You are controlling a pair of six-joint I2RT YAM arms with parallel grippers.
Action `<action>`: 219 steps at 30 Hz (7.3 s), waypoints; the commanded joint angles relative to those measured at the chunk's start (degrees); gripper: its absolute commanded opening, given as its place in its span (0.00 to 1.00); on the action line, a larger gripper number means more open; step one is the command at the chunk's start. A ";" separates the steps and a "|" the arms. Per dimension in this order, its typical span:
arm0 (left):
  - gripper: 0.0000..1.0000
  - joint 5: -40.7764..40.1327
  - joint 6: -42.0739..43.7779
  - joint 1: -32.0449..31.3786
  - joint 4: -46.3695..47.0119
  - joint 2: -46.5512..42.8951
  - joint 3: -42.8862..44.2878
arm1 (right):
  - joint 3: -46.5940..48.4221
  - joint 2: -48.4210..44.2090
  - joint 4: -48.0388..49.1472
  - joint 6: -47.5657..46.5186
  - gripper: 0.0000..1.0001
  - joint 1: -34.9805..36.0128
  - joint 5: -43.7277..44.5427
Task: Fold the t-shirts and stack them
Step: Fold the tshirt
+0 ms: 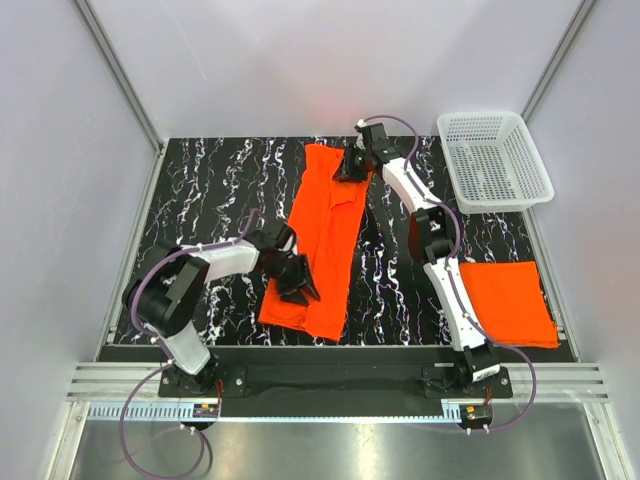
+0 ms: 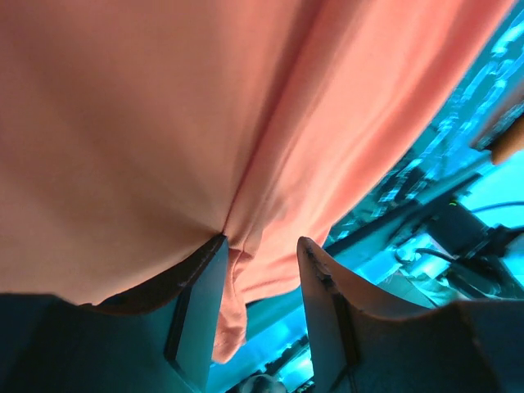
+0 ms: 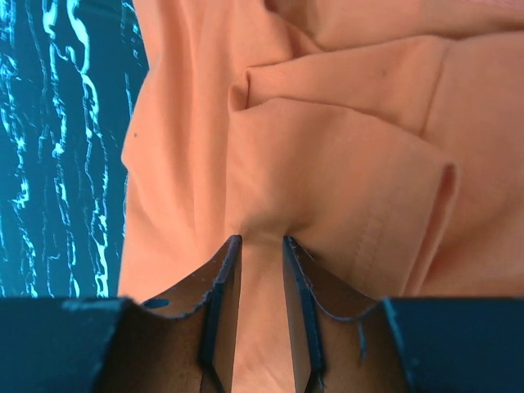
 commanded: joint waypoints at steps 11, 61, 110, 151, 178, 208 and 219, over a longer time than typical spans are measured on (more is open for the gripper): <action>0.49 0.39 -8.14 -2.67 7.53 5.85 8.46 | 7.89 6.21 10.24 9.22 0.34 -0.99 -6.49; 0.59 -5.15 17.18 12.09 -13.13 -7.78 -5.50 | -121.57 -75.72 30.28 22.57 0.64 10.53 -18.01; 0.00 -8.31 -8.24 5.03 -2.22 -25.11 -3.51 | -107.38 -83.99 7.87 17.85 0.00 3.42 -12.37; 0.04 1.97 2.41 18.68 -7.58 25.00 45.55 | -44.50 -29.04 -8.30 4.30 0.09 -8.72 -22.58; 0.32 -6.38 10.58 9.01 -8.99 17.35 39.83 | -52.68 -37.92 -6.11 3.07 0.21 4.55 8.53; 0.32 -6.55 11.02 9.45 -8.37 20.34 42.73 | -23.22 -24.46 -11.64 3.16 0.20 -0.37 10.65; 0.33 -4.62 11.28 11.03 -8.37 27.10 47.31 | -45.25 -40.19 -8.57 5.00 0.35 -0.28 -0.06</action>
